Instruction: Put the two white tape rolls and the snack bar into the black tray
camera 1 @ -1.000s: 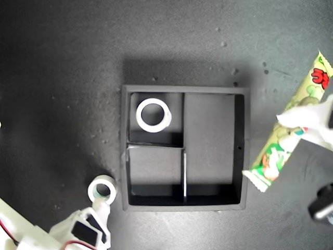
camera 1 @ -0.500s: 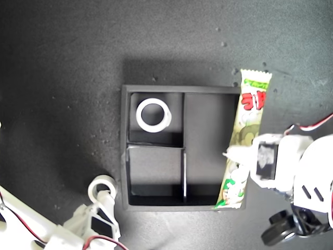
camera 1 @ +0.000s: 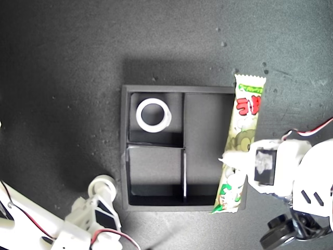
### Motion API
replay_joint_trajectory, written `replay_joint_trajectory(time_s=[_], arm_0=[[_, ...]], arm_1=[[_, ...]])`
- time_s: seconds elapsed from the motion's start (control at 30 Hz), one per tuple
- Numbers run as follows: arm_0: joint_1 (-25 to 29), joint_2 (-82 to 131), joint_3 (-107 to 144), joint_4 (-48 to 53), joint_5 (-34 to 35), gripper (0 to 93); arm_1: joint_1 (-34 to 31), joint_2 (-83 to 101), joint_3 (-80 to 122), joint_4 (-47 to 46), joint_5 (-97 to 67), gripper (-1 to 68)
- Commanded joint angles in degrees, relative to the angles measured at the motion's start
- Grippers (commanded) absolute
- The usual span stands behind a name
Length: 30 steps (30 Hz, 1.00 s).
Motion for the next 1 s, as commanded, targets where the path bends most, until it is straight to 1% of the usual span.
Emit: replay_joint_trajectory(time_s=[0.0,0.2,0.53,0.6,0.77,0.9,0.93,0.97], arm_0=[[0.35,-0.62,-3.34,0.35,-0.35,14.2],[0.97,-4.48,-7.82,0.35,-0.53,14.0],[1.93,-9.4,-11.07,0.62,-3.25,12.1],[2.11,-10.02,-11.16,0.88,-3.87,10.2],[1.67,-10.81,-11.51,2.46,-5.19,1.0],[1.14,-8.26,-10.55,3.52,-4.75,0.1],[0.97,-6.33,-8.96,3.52,-4.39,0.1],[0.7,-3.87,-6.77,3.52,-4.04,0.1]], arm_1=[[0.88,0.44,-1.49,-1.32,-0.26,-0.4],[2.37,0.44,-0.62,-2.81,0.0,-0.4],[3.87,0.44,2.81,-6.15,-0.53,-0.4],[3.87,0.44,3.16,-6.33,-0.53,-0.3],[3.87,0.44,3.96,-6.68,-0.44,-0.3],[3.87,0.44,6.68,-8.7,-0.09,-0.1],[3.78,0.44,7.56,-9.4,0.18,1.1],[3.78,0.44,8.44,-10.11,0.35,3.7]])
